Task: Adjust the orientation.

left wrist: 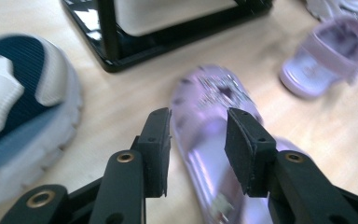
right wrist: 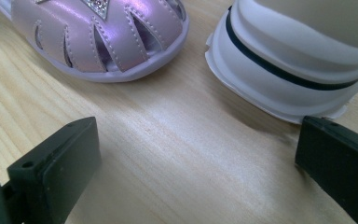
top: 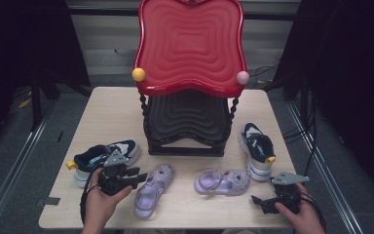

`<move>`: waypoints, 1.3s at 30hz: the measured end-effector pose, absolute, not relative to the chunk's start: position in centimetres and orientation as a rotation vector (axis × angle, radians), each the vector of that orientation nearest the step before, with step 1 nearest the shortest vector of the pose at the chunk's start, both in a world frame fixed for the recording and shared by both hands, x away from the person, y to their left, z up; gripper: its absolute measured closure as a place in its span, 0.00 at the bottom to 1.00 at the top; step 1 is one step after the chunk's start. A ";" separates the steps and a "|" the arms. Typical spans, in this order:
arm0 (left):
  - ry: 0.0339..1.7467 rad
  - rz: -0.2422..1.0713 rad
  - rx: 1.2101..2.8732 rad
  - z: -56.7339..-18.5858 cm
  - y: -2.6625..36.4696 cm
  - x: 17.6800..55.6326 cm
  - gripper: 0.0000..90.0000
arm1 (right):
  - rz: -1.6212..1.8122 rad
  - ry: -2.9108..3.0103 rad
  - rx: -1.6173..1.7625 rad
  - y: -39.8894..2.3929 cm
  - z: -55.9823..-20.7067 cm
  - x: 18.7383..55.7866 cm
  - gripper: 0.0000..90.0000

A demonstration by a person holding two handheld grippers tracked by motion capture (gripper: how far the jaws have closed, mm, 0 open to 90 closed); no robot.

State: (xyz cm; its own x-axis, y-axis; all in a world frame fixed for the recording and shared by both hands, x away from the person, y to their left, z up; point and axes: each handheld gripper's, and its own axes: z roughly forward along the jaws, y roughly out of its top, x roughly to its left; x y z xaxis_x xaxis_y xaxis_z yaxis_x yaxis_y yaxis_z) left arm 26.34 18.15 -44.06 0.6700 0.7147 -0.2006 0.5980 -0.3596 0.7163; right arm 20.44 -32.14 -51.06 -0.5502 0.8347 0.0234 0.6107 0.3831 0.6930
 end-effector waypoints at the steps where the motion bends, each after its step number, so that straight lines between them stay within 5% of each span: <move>1: 1.005 0.172 2.086 -44.2 18.1 26.0 0.67 | 0.950 2.317 1.263 -32.1 -51.1 20.4 0.00; 39: 0.962 0.112 2.069 -44.9 18.2 24.0 0.65 | 0.950 2.316 1.265 -32.1 -51.1 20.4 0.00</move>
State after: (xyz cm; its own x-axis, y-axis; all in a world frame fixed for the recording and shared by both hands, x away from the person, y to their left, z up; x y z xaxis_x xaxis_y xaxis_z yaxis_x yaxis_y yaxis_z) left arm 24.00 18.20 -44.93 0.7027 0.6680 -0.2447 0.5937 -0.3611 0.7192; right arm 20.43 -32.12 -51.06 -0.5485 0.8358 0.0239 0.6118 0.3817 0.6929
